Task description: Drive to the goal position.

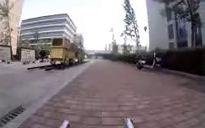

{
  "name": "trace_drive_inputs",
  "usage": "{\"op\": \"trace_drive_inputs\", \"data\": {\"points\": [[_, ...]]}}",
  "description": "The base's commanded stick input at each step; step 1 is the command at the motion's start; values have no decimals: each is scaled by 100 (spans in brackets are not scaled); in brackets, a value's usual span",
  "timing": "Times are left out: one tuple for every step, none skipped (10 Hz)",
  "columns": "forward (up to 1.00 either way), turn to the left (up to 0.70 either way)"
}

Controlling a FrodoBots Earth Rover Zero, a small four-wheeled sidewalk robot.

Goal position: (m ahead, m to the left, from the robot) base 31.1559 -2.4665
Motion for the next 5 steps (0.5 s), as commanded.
{"op": "trace_drive_inputs", "data": {"points": [[70, -14], [70, -14], [70, -14], [70, -14], [70, -14]]}}
